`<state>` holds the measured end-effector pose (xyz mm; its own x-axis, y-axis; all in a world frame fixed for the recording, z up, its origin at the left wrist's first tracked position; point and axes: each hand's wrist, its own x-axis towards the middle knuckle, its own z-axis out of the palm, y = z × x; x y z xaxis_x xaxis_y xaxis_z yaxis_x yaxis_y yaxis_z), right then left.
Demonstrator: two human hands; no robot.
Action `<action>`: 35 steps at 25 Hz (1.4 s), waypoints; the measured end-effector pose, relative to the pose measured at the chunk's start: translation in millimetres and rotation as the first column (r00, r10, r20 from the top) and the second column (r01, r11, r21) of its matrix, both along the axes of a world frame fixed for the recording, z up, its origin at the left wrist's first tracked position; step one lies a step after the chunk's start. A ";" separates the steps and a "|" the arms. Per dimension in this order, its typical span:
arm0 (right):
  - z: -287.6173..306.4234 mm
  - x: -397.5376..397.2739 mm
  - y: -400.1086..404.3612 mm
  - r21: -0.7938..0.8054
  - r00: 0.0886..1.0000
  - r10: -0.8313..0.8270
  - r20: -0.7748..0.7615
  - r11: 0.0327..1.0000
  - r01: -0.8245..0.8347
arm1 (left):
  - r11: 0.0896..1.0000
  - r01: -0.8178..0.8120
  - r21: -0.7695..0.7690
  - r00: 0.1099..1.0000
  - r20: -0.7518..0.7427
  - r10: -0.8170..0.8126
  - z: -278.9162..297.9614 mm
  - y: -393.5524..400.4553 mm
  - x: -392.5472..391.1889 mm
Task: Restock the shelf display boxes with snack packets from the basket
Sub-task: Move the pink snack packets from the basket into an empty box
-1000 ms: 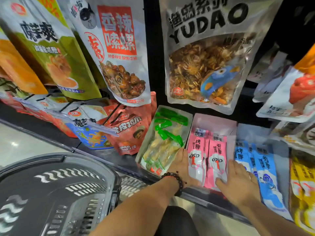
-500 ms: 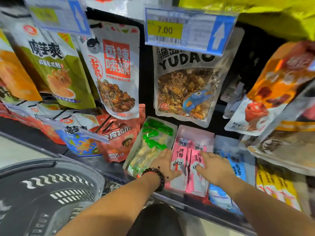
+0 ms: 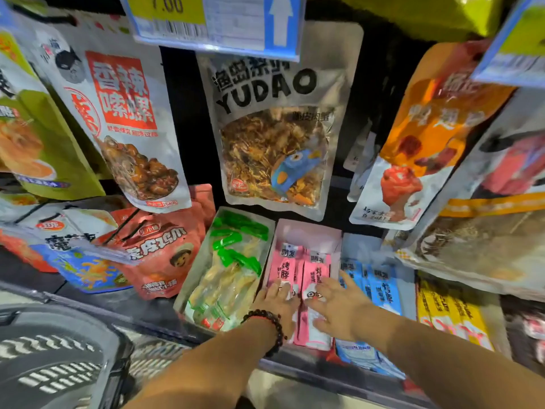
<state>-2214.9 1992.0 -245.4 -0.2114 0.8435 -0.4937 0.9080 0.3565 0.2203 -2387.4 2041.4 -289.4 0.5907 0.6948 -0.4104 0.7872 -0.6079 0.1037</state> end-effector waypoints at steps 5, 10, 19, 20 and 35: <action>-45.4 -10.3 -9.3 -0.014 0.997 0.034 0.064 0.999 -0.033 | 0.998 0.063 0.007 0.978 -0.201 -0.061 -25.4 -2.9 8.5; -49.5 -3.9 -17.8 0.056 0.997 -0.076 -0.035 0.995 0.078 | 0.998 0.059 0.028 0.966 -0.255 -0.050 -28.2 -4.8 9.2; -41.3 14.1 -38.6 0.120 0.980 -0.143 -0.139 0.980 0.160 | 1.000 -0.005 0.020 0.992 -0.129 0.008 -17.6 -12.9 -1.9; -40.9 14.1 -40.3 0.116 0.981 -0.141 -0.130 0.981 0.156 | 1.000 0.015 0.009 0.990 -0.143 -0.014 -18.0 -14.1 -2.5; -28.6 55.6 -68.5 0.389 0.888 -0.294 -0.354 0.817 0.426 | 0.985 0.101 0.138 0.980 0.155 -0.122 5.1 -27.7 41.0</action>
<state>-2159.2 1923.5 -274.0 0.0850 0.9962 -0.0174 0.9964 -0.0849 0.0048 -2346.4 2013.7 -284.2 0.7186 0.6616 -0.2141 0.6929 -0.7074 0.1395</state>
